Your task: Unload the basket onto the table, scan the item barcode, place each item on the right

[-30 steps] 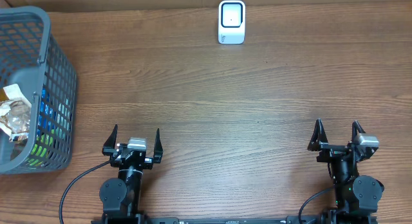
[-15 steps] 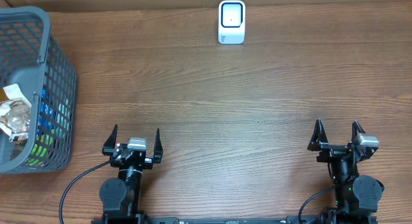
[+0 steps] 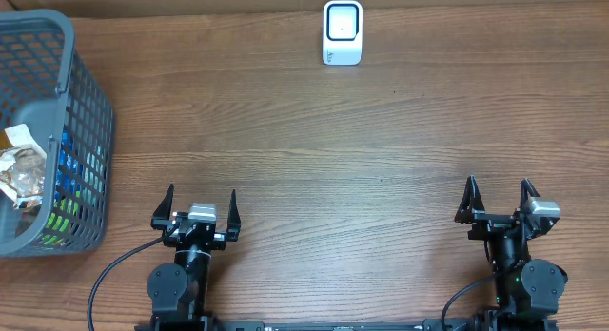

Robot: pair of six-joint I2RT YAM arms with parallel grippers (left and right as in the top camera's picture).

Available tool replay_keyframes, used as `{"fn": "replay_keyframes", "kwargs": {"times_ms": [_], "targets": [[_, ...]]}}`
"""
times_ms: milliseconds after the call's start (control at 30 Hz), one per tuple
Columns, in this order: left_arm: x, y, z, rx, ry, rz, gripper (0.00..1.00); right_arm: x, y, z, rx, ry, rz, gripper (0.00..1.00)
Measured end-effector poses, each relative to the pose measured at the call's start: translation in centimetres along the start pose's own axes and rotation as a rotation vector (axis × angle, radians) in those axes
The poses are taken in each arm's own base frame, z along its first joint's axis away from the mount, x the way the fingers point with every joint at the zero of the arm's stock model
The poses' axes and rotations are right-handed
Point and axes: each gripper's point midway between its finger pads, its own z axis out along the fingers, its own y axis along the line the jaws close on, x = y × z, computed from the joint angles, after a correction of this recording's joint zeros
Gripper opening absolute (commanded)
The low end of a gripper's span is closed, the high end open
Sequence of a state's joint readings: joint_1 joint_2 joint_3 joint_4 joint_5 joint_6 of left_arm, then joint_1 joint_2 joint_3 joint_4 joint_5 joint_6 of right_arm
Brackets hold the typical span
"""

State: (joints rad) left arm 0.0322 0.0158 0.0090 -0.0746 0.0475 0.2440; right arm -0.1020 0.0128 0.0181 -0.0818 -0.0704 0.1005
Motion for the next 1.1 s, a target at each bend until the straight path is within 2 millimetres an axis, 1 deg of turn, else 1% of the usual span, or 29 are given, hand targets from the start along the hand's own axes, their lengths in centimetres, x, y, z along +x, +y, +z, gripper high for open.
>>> {"fn": "replay_keyframes", "kwargs": {"times_ms": [900, 1100], "targets": [[-0.04, -0.07, 0.00, 0.004, -0.002, -0.002, 1.00, -0.03, 0.01, 0.00, -0.001, -0.001, 0.000, 1.00], [-0.15, -0.27, -0.01, 0.016, -0.007, -0.014, 1.00, -0.71, 0.34, -0.01, -0.017, -0.028, -0.003, 1.00]]}}
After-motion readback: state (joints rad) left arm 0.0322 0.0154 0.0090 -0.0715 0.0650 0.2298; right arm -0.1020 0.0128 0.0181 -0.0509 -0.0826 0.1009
